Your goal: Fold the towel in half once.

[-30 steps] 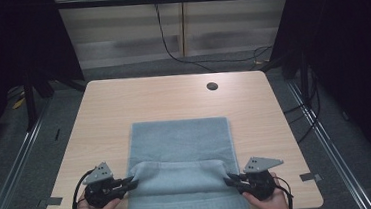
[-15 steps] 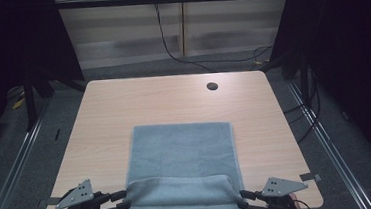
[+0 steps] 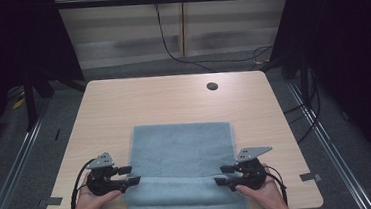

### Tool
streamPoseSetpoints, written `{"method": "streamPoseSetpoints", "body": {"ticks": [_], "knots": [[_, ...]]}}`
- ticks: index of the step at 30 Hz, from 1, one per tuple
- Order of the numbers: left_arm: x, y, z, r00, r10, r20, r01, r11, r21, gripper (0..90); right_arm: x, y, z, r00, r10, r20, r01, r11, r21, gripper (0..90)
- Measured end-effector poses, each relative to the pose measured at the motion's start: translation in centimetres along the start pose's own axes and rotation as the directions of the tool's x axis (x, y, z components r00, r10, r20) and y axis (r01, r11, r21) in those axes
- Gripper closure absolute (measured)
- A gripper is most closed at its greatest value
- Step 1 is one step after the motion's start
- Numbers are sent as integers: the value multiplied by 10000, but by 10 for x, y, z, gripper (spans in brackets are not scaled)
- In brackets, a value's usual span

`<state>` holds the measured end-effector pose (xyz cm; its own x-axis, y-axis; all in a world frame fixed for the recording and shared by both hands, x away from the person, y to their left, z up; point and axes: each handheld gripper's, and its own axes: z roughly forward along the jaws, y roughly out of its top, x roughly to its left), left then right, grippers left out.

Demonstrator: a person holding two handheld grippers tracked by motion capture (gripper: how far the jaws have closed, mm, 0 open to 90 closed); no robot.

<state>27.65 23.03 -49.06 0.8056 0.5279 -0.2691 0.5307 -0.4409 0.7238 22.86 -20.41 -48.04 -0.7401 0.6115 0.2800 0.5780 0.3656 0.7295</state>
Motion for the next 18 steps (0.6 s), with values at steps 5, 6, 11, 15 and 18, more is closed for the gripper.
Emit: {"method": "streamPoseSetpoints", "body": {"ticks": [5,6,11,15,18], "knots": [[-18,-7,-10,9934,838,778,-843,9964,21,877,23,-9,-7,9978,-598,-301,601,9982,87,826],[-22,-9,-12,9921,855,919,-860,9963,19,900,30,-13,-15,9976,-629,-296,626,9980,-91,834],[-48,-28,-30,9765,1052,1882,-991,9942,-416,900,59,-33,-39,9949,-874,-504,861,9959,-261,813],[-54,-31,-49,9792,869,1834,-637,9896,-1288,811,76,-42,-48,9921,-986,-771,973,9950,-201,741],[-40,-19,-49,9865,708,1477,-489,9880,-1466,728,80,-42,-54,9920,-1045,-706,1026,9943,-298,725]]}}
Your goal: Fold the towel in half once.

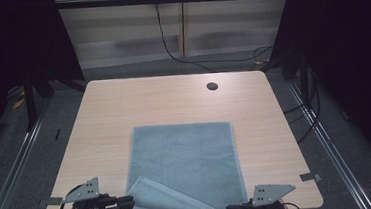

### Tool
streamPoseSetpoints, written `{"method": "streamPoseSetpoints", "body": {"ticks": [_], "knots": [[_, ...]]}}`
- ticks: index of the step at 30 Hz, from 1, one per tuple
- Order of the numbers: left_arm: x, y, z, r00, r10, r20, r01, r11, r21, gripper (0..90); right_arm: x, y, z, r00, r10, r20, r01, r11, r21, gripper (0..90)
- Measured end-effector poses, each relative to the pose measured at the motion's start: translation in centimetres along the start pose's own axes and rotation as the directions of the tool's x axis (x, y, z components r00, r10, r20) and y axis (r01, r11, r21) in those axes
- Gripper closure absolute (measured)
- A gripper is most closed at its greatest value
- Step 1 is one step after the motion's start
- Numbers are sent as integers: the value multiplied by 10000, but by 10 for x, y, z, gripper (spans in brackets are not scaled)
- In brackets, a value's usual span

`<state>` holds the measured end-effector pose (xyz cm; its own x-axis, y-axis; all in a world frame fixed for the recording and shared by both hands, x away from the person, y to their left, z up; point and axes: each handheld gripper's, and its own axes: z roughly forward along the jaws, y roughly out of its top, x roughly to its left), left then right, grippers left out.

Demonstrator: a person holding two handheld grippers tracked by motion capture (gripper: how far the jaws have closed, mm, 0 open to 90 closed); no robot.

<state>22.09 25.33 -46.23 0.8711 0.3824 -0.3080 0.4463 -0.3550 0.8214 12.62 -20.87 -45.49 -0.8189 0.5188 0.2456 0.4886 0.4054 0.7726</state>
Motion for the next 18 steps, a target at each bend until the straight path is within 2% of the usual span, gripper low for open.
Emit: {"method": "streamPoseSetpoints", "body": {"ticks": [2,3,4,6,7,8,9,10,11,12,14,15,16,17,18], "knots": [[16,7,7,9998,-96,-160,98,9999,120,657,-5,2,0,9998,22,182,-18,9999,-171,706],[26,12,13,9986,-322,-429,327,9994,121,635,-10,4,1,9991,132,412,-119,9995,-297,704],[37,16,19,9970,-447,-627,454,9989,101,614,-18,6,4,9988,226,445,-207,9989,-422,704],[53,25,31,9946,-629,-828,648,9977,205,604,-39,12,13,9969,372,694,-342,9984,-448,684],[64,31,40,9903,-905,-1056,927,9956,158,602,-49,15,18,9967,460,674,-437,9984,-348,682],[72,36,47,9881,-995,-1174,1031,9944,245,591,-64,20,27,9949,522,859,-502,9984,-244,671],[79,42,55,9862,-789,-1457,841,9960,298,592,-76,24,33,9933,670,939,-656,9977,-187,668],[82,44,58,9848,-727,-1580,797,9961,382,594,-89,30,41,9932,665,956,-655,9978,-143,666],[90,49,66,9825,-951,-1600,1031,9938,421,594,-93,33,44,9922,696,1030,-687,9976,-121,656],[96,52,72,9824,-1109,-1503,1208,9910,579,589,-103,40,50,9893,666,1294,-660,9978,-92,638],[102,53,82,9747,-755,-2103,918,9934,685,590,-118,51,59,9854,724,1542,-714,9974,-120,631],[107,50,86,9707,-915,-2221,1095,9915,704,596,-124,55,64,9811,763,1777,-752,9971,-127,620],[110,47,89,9638,-1030,-2460,1282,9878,888,595,-130,58,68,9780,808,1924,-796,9967,-138,619],[110,44,91,9656,-778,-2482,1078,9881,1098,592,-136,60,72,9752,831,2051,-820,9965,-136,615],[108,43,90,9670,-597,-2478,889,9901,1083,589,-140,61,77,9702,870,2260,-861,9962,-138,610]]}}
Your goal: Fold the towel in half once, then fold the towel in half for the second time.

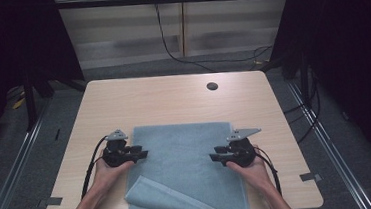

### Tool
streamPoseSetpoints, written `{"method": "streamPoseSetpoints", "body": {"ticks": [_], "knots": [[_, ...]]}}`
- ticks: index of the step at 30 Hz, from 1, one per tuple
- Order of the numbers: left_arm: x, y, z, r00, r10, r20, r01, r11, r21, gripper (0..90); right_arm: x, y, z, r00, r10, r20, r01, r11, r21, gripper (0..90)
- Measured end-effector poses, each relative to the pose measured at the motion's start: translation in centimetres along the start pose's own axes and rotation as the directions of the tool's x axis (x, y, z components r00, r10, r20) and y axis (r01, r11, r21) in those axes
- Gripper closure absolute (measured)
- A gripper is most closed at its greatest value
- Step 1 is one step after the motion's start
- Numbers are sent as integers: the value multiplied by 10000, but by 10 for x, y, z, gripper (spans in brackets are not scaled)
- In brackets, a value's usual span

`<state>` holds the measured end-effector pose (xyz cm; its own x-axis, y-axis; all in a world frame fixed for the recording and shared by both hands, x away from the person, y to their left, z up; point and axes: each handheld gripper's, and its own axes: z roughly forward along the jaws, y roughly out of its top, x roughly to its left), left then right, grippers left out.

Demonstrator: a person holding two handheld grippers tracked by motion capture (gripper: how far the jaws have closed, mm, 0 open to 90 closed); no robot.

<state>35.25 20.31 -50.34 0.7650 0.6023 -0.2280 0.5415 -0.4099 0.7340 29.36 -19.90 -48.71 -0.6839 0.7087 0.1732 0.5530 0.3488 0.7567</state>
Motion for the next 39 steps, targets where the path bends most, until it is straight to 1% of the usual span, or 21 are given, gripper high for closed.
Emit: {"method": "streamPoseSetpoints", "body": {"ticks": [2,3,4,6,8,9,12,14,16,18,20,21,23,25,26,28,30,32,34,36,39], "knots": [[-4,-4,-4,10000,13,73,-14,9999,112,594,-4,-3,9,9998,173,63,-175,9996,208,609],[-7,-7,-6,9999,153,13,-153,9999,76,607,-3,-6,12,9998,137,123,-143,9986,503,604],[-10,-12,-10,9998,176,61,-177,9998,57,611,1,-9,13,9998,59,182,-69,9986,532,599],[-18,-20,-17,9993,280,260,-283,9995,109,612,7,-12,8,10000,73,41,-76,9974,721,601],[-26,-31,-25,9987,56,501,-58,10000,51,618,14,-21,2,9994,252,-256,-235,9977,634,607],[-31,-36,-29,9980,79,635,-81,10000,23,620,19,-25,-2,9988,326,-378,-302,9975,636,608],[-45,-47,-39,9961,184,862,-195,9997,118,632,33,-35,-13,9989,144,-442,-112,9973,719,609],[-51,-51,-43,9953,97,962,-122,9996,259,632,41,-40,-18,9987,59,-506,-18,9968,799,609],[-58,-54,-46,9948,288,974,-319,9990,297,623,48,-44,-22,9987,21,-511,24,9961,881,607],[-59,-54,-48,9927,239,1180,-280,9991,332,580,51,-45,-25,9982,79,-598,-21,9954,954,591],[-57,-50,-51,9911,278,1304,-293,9995,97,561,51,-43,-28,9978,51,-663,7,9962,876,553],[-54,-47,-52,9920,253,1233,-251,9997,-35,554,48,-41,-30,9978,30,-656,20,9970,772,542],[-44,-39,-54,9957,81,920,-46,9992,-388,523,38,-33,-32,9994,2,-346,15,9989,470,524],[-29,-31,-54,9987,-120,486,156,9971,-750,510,22,-24,-32,10000,10,30,-11,9997,245,511],[-21,-28,-52,9989,-283,370,314,9957,-871,490,14,-20,-31,9993,28,363,-32,9999,110,496],[-6,-22,-48,9989,-444,-166,428,9950,-906,448,-3,-12,-28,9984,237,504,-231,9997,-125,479],[7,-16,-44,9957,-923,-128,906,9910,-987,402,-16,-5,-23,9972,395,633,-384,9991,-185,432],[14,-15,-39,9955,-912,-266,881,9909,-1020,365,-28,1,-17,9967,537,609,-527,9985,-179,396],[19,-15,-34,9943,-1027,-298,1000,9917,-811,338,-37,3,-11,9960,562,701,-546,9982,-238,378],[20,-15,-31,9952,-951,-215,934,9932,-689,325,-45,0,-5,9946,934,455,-921,9953,-313,357],[20,-16,-26,9954,-950,-85,944,9939,-572,320,-51,-6,0,9941,1014,373,-1018,9948,96,352]]}}
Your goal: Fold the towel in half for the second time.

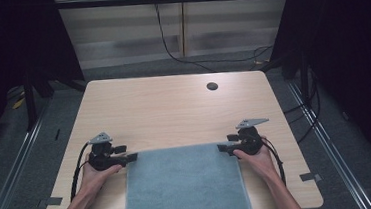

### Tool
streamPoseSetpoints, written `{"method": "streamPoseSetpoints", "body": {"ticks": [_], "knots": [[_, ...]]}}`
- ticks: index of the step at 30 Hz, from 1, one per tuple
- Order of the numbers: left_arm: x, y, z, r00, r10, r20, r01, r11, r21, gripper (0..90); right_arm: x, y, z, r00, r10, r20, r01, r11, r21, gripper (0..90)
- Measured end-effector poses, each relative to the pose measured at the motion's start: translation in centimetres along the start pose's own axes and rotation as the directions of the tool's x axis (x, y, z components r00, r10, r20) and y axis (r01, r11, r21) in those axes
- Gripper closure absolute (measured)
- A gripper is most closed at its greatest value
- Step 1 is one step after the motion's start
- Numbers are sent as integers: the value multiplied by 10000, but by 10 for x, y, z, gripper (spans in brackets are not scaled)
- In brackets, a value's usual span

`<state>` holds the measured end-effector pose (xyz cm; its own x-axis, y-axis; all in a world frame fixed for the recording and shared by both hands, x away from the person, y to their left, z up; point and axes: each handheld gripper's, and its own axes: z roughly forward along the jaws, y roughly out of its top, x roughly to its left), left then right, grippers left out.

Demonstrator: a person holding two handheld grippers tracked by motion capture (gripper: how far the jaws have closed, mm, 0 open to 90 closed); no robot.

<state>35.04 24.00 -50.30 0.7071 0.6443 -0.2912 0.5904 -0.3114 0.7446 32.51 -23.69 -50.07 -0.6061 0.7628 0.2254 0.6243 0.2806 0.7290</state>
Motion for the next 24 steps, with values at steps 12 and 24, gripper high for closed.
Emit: {"method": "streamPoseSetpoints", "body": {"ticks": [12,24], "knots": [[-13,2,-7,9946,195,1021,-162,9993,-335,840,10,3,-10,9970,-32,-773,4,9994,-359,819],[-64,23,-73,9746,1349,1787,-792,9542,-2886,849,65,15,-100,9903,-1143,-786,918,9646,-2470,827]]}}
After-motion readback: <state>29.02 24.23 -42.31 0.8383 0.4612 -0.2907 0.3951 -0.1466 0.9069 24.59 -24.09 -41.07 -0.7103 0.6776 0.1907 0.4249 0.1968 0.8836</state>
